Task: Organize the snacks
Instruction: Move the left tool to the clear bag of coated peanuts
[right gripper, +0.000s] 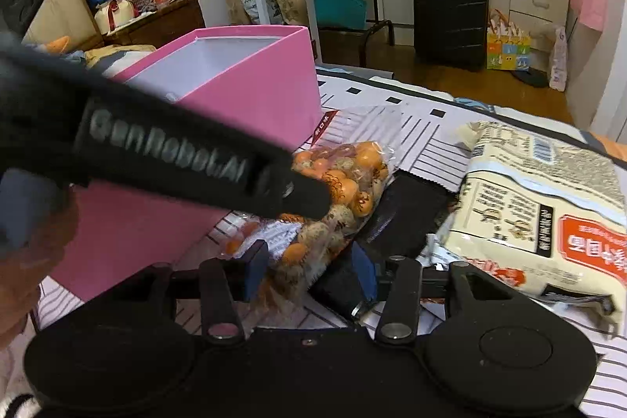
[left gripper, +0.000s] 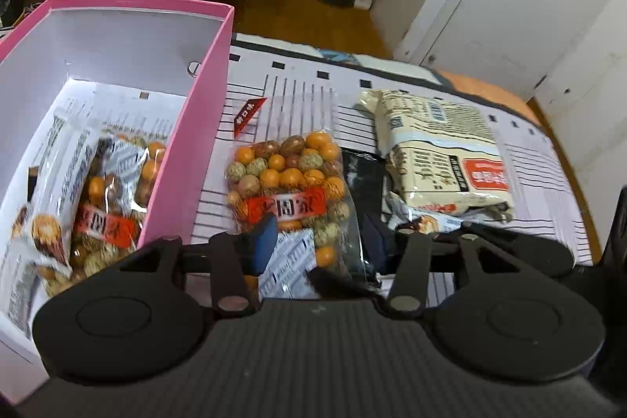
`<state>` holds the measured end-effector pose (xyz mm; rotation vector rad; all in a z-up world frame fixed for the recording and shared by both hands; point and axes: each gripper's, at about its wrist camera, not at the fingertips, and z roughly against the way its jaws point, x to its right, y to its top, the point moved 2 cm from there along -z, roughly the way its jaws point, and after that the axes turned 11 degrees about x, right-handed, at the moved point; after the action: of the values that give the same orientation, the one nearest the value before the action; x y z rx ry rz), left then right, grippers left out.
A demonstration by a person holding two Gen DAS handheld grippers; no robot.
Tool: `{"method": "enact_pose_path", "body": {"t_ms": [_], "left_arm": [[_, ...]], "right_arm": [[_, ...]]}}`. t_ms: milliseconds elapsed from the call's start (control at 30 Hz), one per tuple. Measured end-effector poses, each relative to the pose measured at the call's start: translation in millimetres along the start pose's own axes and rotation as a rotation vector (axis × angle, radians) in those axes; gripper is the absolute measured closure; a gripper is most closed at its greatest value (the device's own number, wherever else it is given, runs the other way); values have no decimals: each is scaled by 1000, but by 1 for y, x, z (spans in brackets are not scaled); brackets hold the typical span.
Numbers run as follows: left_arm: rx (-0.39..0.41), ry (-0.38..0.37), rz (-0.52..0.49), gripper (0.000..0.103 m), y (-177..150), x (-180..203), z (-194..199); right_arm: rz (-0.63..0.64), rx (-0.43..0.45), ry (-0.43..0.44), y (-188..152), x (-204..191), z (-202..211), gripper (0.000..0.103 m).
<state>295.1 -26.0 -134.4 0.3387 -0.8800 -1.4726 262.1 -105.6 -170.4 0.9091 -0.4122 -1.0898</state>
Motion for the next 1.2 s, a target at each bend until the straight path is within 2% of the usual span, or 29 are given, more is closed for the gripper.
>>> {"method": "enact_pose_path", "body": {"t_ms": [33,133,200,267,400,467,567,700,800,900,1033,1100,1200], "left_arm": [[0,-4,10,55,3,-1,-3],[-21,-33,42,54,1,-6,-8],[-36,-43,43,54,-5,-8,-8],[-16,-50,37,53,-10,-7,-4],[-23,-71,38,48,-20,-4,1],[-19,-58,44,42,-25,-4,2],[-49,-40,35,40,-34,-3,3],[-147,-75,115,37,-45,-8,1],[-137,-40,113,34,-51,-9,-3],[-150,-68,159,34,-57,-12,-10],[-170,-117,181,49,-61,-14,-13],[-174,-119,149,54,-59,-13,-11],[-176,-110,157,55,-61,-15,-12]], "right_arm": [[-18,-1,18,0,0,0,78],[-42,-7,-1,6,-1,7,95],[-94,-30,-11,9,2,14,97],[-121,-62,-30,7,6,25,98],[-111,-122,-77,-3,10,44,98],[-127,-148,-79,-5,13,47,98],[-149,-184,-77,-7,18,46,97],[-132,-188,-72,-9,20,46,97],[-134,-205,-52,-9,24,47,95],[-85,-198,-32,-11,22,49,91],[70,-190,-84,-12,-1,45,73],[108,-199,-89,-14,-6,41,73],[83,-205,-102,-14,-2,39,71]]}}
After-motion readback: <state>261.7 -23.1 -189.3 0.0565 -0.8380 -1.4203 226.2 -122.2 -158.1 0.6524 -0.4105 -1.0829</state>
